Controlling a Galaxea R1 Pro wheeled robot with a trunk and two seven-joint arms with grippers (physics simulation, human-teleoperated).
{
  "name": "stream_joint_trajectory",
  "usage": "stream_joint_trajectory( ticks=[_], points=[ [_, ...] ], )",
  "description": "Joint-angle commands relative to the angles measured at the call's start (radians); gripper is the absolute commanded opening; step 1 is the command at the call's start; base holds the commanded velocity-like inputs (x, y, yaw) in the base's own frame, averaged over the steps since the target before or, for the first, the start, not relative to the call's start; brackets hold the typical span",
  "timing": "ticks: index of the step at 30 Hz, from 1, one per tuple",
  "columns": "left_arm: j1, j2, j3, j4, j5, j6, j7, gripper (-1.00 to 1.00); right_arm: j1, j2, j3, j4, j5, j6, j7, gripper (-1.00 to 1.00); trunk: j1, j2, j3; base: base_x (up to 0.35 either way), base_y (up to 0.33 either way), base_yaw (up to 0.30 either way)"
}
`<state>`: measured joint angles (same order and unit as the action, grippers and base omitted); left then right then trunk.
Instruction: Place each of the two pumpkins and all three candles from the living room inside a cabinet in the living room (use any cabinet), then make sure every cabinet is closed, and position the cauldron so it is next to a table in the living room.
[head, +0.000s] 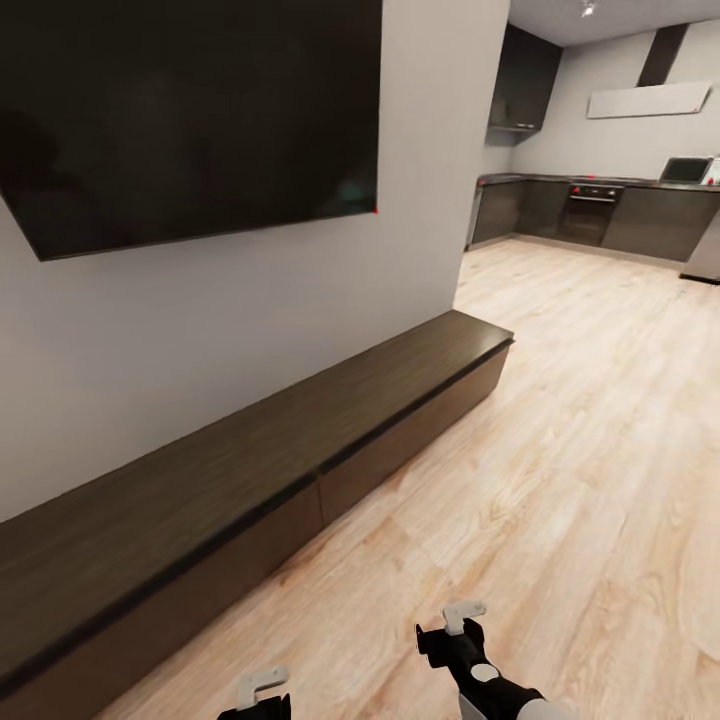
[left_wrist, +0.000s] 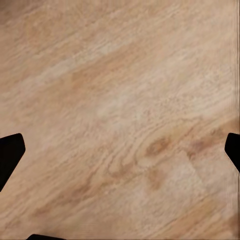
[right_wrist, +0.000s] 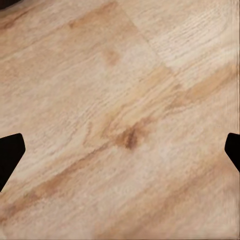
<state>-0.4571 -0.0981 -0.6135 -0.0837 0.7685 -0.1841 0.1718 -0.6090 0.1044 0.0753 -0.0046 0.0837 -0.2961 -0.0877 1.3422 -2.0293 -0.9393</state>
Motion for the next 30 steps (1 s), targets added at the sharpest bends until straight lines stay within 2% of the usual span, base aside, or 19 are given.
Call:
stream_joint_trajectory(
  ticks=[1, 25, 27, 30],
  points=[
    [0.0, 0.0, 0.0, 0.0, 0.0, 0.0, 0.0, 1.0, 0.0, 0.0, 0.0, 0.0, 0.0, 0.0, 0.0, 1.0, 0.0, 0.0, 0.001, 0.0, 0.0, -0.247],
    [0.0, 0.004, 0.0, 0.005, 0.001, 0.0, 0.0, 1.0, 0.0, -0.002, 0.0, 0.001, -0.005, -0.001, 0.0, 1.0, 0.0, 0.0, 0.027, 0.0, 0.0, -0.247],
    [0.001, 0.014, 0.0, 0.011, 0.001, 0.0, 0.0, 1.0, 0.005, -0.01, 0.0, 0.004, -0.007, 0.0, 0.0, 1.0, 0.0, 0.0, 0.029, 0.0, 0.0, -0.246],
    [0.004, 0.049, 0.001, 0.014, 0.0, 0.0, 0.0, 1.0, 0.046, -0.021, 0.0, 0.006, -0.005, -0.001, 0.0, 1.0, 0.0, 0.0, 0.032, 0.0, 0.0, -0.246]
  ],
)
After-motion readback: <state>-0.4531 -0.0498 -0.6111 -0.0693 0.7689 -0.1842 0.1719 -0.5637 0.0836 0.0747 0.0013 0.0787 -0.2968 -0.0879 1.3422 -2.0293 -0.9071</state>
